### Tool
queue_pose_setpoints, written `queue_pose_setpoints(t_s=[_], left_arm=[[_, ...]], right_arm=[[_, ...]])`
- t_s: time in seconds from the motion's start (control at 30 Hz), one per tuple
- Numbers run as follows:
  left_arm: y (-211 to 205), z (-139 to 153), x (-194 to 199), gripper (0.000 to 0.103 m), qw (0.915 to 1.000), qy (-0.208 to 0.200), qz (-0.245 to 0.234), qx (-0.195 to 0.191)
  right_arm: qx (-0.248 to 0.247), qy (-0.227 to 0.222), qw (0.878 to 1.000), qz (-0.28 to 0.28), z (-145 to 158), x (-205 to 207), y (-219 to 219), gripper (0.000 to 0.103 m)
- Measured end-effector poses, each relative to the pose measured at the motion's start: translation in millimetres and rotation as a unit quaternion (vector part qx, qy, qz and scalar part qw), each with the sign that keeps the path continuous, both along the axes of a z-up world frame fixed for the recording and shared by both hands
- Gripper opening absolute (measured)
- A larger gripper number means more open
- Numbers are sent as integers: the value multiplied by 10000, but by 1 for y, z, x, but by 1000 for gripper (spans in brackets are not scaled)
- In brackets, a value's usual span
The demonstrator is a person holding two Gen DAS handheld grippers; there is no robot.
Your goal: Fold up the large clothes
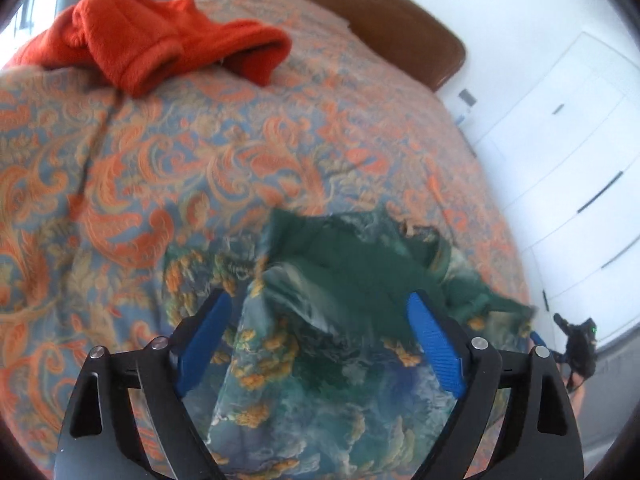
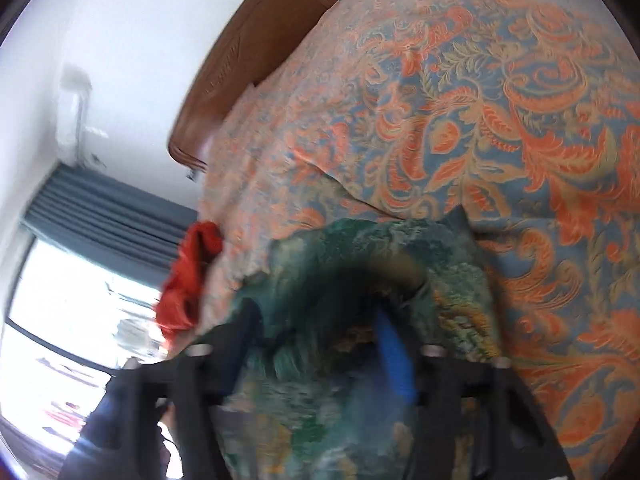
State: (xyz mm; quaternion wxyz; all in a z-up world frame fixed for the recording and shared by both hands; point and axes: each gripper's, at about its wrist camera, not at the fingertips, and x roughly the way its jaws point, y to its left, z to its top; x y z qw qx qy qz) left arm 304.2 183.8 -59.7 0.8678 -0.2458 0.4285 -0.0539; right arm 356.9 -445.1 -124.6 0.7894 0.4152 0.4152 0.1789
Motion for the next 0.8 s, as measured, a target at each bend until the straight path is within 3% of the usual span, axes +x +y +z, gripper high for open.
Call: queue_pose_setpoints(t_s=[0.07, 0.13, 0.23, 0.3, 0.43, 0.53, 0.6, 0.67, 0.73, 0.8], left_arm=[[4, 6, -5, 92, 9997, -78, -160, 149], [0, 4, -8, 92, 9977, -71, -440, 511], [-15, -13, -6, 93, 9910, 185, -935, 938], [-31, -33, 2, 93, 9837, 400, -1125, 1345], [-53, -51, 22, 87, 9760, 433, -1032, 1869], [-61, -58, 38, 67, 9782, 452, -845, 1842], [-61, -62, 41, 11, 9783, 536, -702, 1875], [-57, -60, 36, 10, 9786, 467, -545, 1927], [-55, -49, 26, 9, 9775, 286, -401, 2049], [-53, -33, 16, 8, 9769, 77, -277, 2120]], right_arm=[[205, -29, 9998, -37, 7, -2, -7, 76], [19, -158, 9999, -11, 18, -2, -11, 76], [-1331, -330, 9906, 19, 35, -5, -3, 76], [-2270, -359, 9723, 423, 32, -5, 17, 76], [-3031, -143, 9481, 953, 12, 3, 50, 76], [-3362, 19, 9381, 830, -3, 11, 66, 75], [-3362, 28, 9396, 643, -8, 14, 70, 53], [-3620, 18, 9305, 557, -7, 13, 76, 23], [-4009, -170, 9147, 488, 1, 7, 85, 17], [-4564, -550, 8871, 412, 17, -7, 99, 14]])
